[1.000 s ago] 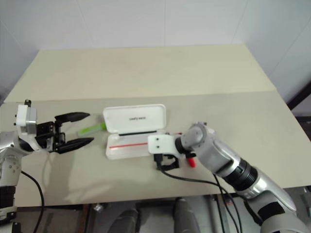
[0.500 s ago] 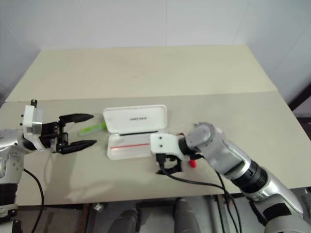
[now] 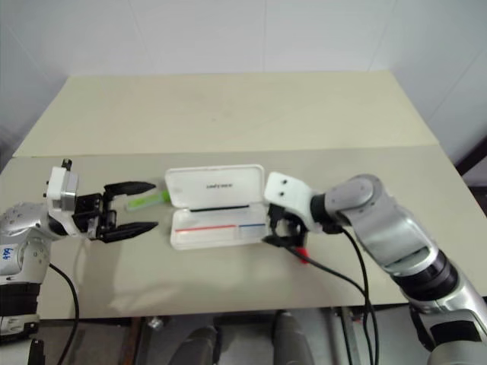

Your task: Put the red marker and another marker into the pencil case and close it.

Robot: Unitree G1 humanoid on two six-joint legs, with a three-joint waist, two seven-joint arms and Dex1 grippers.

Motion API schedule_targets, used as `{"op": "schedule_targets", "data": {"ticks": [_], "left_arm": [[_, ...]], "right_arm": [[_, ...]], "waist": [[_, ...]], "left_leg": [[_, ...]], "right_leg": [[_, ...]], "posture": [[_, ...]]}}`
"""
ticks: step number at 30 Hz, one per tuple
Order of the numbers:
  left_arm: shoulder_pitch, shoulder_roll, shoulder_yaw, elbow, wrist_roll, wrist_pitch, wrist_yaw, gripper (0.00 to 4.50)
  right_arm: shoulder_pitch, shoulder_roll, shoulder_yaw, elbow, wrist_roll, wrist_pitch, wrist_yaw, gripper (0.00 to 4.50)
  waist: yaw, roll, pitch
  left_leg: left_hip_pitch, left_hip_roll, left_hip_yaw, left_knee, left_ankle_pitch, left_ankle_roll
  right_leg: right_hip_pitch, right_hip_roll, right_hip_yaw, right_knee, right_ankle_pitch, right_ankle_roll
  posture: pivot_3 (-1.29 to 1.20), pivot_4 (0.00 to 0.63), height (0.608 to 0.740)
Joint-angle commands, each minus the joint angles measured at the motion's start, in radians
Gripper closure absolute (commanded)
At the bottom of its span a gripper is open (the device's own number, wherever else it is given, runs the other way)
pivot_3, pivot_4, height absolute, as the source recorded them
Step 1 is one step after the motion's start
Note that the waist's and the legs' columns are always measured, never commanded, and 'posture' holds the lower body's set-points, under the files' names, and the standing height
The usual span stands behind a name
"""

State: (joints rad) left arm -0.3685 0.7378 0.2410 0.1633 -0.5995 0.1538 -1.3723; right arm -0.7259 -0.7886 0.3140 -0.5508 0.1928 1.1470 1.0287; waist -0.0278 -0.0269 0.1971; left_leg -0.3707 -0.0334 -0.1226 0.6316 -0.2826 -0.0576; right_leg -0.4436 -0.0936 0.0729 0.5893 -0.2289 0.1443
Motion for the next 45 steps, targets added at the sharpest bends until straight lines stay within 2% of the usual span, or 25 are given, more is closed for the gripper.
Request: {"op": "schedule_targets", "data": {"ticks": [1, 8, 20, 23, 32, 33, 40, 45], "left_arm": [[-0.040, -0.015, -0.011, 0.021, 0.013, -0.030, -0.006, 0.00], [-0.086, -0.036, -0.043, 0.079, 0.042, -0.063, -0.020, 0.00], [-0.092, -0.041, -0.043, 0.080, 0.042, -0.065, -0.027, 0.00], [-0.085, -0.038, -0.039, 0.073, 0.039, -0.062, -0.026, 0.00], [-0.067, -0.033, -0.028, 0.056, 0.034, -0.056, -0.018, 0.00], [-0.067, -0.033, -0.028, 0.055, 0.034, -0.056, -0.017, 0.00], [-0.073, -0.040, -0.032, 0.060, 0.039, -0.063, -0.011, 0.00], [-0.084, -0.046, -0.038, 0.068, 0.040, -0.066, -0.013, 0.00]], "right_arm": [[0.013, -0.028, -0.047, -0.044, 0.027, 0.057, -0.049, 0.02], [0.127, -0.065, -0.072, -0.061, 0.061, 0.145, -0.134, 0.02], [0.214, 0.013, -0.077, 0.028, 0.098, 0.186, -0.275, 0.02], [0.218, 0.021, -0.071, 0.050, 0.106, 0.197, -0.295, 0.66], [0.216, -0.040, -0.049, 0.030, 0.143, 0.163, -0.271, 3.77], [0.215, -0.053, -0.043, 0.025, 0.147, 0.157, -0.265, 3.94], [0.168, -0.130, -0.033, 0.024, 0.151, 0.107, -0.239, 3.94], [0.083, -0.168, -0.043, 0.071, 0.127, 0.061, -0.234, 3.94]], "waist": [[0.001, 0.000, 0.000], [-0.001, 0.000, 0.000], [0.001, 0.000, 0.000], [0.001, 0.000, 0.000], [0.001, 0.000, 0.000], [0.001, 0.000, 0.000], [0.001, -0.001, 0.000], [-0.002, 0.000, 0.000]], "left_leg": [[0.000, 0.000, 0.000, 0.000, 0.000, 0.000], [-0.001, 0.000, 0.000, 0.000, 0.000, 0.000], [0.000, 0.000, 0.000, 0.000, 0.000, 0.000], [0.000, 0.000, 0.000, 0.001, 0.000, 0.000], [0.000, 0.000, 0.000, 0.000, 0.000, 0.000], [0.000, 0.000, 0.000, 0.000, 0.000, 0.000], [0.000, 0.000, 0.000, 0.001, 0.000, 0.000], [0.000, 0.000, 0.000, 0.001, 0.000, 0.000]], "right_leg": [[0.000, 0.000, 0.000, 0.000, 0.000, 0.000], [0.000, 0.000, 0.000, -0.001, 0.000, 0.000], [0.000, 0.000, 0.000, 0.000, 0.000, 0.000], [0.000, 0.000, 0.000, 0.000, 0.000, 0.000], [0.001, 0.000, 0.000, -0.001, 0.000, 0.000], [0.001, 0.000, 0.000, -0.001, 0.000, 0.000], [0.001, 0.000, 0.000, -0.001, 0.000, 0.001], [0.001, 0.000, 0.000, -0.001, 0.000, 0.001]], "posture": [[0.00, 0.150, 0.740], [0.00, 0.150, 0.740], [0.00, 0.150, 0.740], [0.00, 0.150, 0.740], [0.00, 0.150, 0.740], [0.00, 0.150, 0.740], [0.00, 0.150, 0.740], [0.00, 0.150, 0.740]]}}
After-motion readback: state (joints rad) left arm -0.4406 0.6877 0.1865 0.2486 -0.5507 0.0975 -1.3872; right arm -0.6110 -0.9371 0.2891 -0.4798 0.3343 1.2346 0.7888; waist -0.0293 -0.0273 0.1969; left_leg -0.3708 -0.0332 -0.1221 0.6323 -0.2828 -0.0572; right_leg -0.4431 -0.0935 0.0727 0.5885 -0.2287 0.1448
